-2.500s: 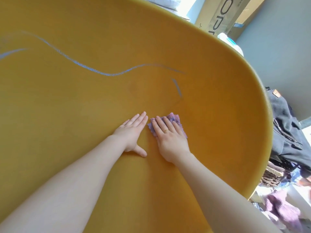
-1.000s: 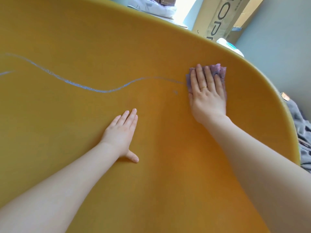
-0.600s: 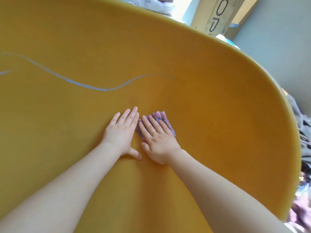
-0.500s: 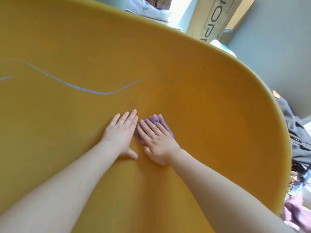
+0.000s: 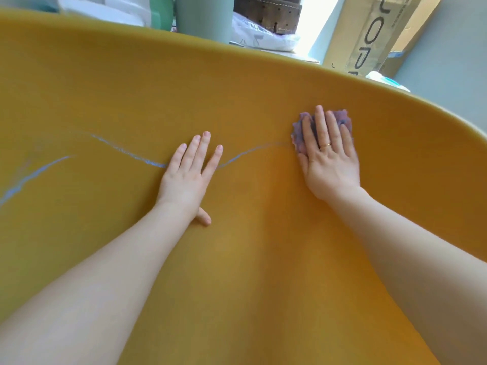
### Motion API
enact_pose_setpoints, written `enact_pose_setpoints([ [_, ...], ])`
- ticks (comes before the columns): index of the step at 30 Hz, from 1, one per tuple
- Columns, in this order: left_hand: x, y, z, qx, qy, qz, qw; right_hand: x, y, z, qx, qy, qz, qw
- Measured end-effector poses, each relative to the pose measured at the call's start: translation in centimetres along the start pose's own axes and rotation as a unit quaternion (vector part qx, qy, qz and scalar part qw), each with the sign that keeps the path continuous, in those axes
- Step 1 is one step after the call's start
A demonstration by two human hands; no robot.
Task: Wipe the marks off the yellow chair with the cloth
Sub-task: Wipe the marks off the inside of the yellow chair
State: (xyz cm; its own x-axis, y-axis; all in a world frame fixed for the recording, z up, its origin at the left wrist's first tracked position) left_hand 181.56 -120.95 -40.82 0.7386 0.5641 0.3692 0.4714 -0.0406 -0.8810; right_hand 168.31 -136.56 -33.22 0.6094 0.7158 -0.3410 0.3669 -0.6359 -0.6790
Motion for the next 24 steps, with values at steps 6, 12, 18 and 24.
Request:
enact_pose_setpoints([
  [6, 0.1, 0.8, -0.3, -0.019, 0.01, 0.029, 0.999, 4.2, 1.6, 1.0, -0.003, 0.011, -0.058, 0.998],
  [12, 0.0, 0.2, -0.1, -0.022, 0.015, 0.047, 0.999, 14.6, 2.8, 9.7, 0.076, -0.105, -0.133, 0.983],
  [18, 0.1, 0.0, 0.2, -0.026, 0.006, 0.05, 0.998, 13.5, 2.6, 8.1, 0.038, -0.165, -0.123, 0.978],
  [24, 0.1, 0.4, 0.1, -0.026, 0.007, 0.059, 0.998, 6.8, 0.5, -2.2, -0.125, -0.116, -0.053, 0.984],
])
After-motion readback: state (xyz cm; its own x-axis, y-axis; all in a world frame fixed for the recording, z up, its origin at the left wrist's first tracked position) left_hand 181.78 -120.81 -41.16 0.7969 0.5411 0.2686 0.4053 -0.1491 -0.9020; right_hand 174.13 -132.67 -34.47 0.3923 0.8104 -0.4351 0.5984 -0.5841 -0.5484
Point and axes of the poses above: each hand's wrist, its own z-axis away from the middle knuckle, its own y-axis out of the palm, x = y × z, the point moved 10 cm from there along -z, towards the middle knuckle, and after that the axes turned 10 degrees about -x, right-handed, at the moved point
